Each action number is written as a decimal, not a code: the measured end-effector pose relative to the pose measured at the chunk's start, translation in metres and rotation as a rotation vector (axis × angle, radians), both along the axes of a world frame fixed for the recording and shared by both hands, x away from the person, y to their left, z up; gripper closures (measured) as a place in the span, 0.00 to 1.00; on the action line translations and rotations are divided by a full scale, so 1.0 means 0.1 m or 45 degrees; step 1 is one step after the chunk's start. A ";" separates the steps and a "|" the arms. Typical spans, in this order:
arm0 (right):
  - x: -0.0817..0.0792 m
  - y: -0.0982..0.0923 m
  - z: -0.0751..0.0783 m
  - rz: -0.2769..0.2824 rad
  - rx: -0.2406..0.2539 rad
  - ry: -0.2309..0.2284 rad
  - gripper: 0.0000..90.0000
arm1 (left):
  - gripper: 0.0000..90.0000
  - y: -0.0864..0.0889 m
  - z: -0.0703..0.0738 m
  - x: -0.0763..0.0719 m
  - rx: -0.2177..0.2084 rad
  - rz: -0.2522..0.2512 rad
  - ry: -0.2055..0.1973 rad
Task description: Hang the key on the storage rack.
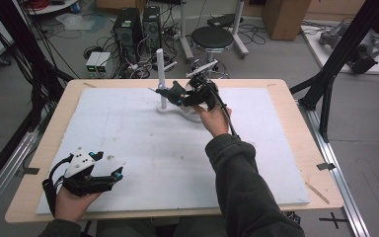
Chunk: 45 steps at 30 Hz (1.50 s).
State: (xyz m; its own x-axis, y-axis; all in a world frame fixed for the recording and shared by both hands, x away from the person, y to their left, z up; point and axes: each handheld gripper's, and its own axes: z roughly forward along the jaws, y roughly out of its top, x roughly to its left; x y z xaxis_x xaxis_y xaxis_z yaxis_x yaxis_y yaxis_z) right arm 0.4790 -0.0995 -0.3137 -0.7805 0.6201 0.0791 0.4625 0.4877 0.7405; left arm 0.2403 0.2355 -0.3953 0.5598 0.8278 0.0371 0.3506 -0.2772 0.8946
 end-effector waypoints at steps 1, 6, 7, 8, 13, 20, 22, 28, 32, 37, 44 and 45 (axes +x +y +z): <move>0.00 0.00 -0.01 -0.009 -0.004 0.005 0.55 | 0.19 0.00 0.00 0.00 0.001 -0.002 0.001; 0.01 0.01 -0.02 -0.010 -0.021 0.016 0.55 | 0.19 0.00 0.00 -0.01 0.007 -0.003 0.000; 0.01 0.01 -0.03 -0.009 -0.022 0.016 0.55 | 0.19 0.00 0.00 -0.01 0.005 -0.001 0.001; 0.00 0.02 -0.03 -0.015 -0.025 0.021 0.55 | 0.19 0.00 0.00 -0.01 0.003 0.002 -0.001; 0.01 0.05 -0.06 -0.013 -0.035 0.030 0.54 | 0.19 0.01 0.01 -0.02 0.007 0.000 -0.003; 0.01 0.09 -0.09 -0.007 -0.047 0.041 0.54 | 0.19 0.02 0.01 -0.03 0.006 0.004 -0.006; 0.00 0.10 -0.09 -0.017 -0.056 0.056 0.54 | 0.19 0.02 0.01 -0.03 0.004 0.006 -0.007; 0.02 0.10 -0.10 -0.018 -0.054 0.050 0.52 | 0.19 0.02 0.01 -0.03 0.003 0.008 -0.007; 0.02 0.10 -0.11 -0.014 -0.054 0.064 0.48 | 0.19 0.02 0.01 -0.03 0.004 0.008 -0.006; 0.02 0.09 -0.11 0.001 -0.038 0.054 0.45 | 0.19 0.01 0.01 -0.03 0.005 0.002 -0.006; -0.01 0.06 -0.07 0.000 -0.027 0.060 0.43 | 0.19 0.01 0.01 -0.03 0.006 0.003 -0.009; -0.02 0.05 -0.06 -0.002 -0.022 0.060 0.43 | 0.19 0.01 0.01 -0.03 0.005 0.005 -0.011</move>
State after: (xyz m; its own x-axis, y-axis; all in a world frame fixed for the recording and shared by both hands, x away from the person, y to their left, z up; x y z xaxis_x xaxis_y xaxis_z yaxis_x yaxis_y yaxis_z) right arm 0.4773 -0.0948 -0.3201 -0.7749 0.6233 0.1050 0.4977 0.4993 0.7092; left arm 0.2371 0.2367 -0.3939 0.5565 0.8296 0.0455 0.3438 -0.2798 0.8964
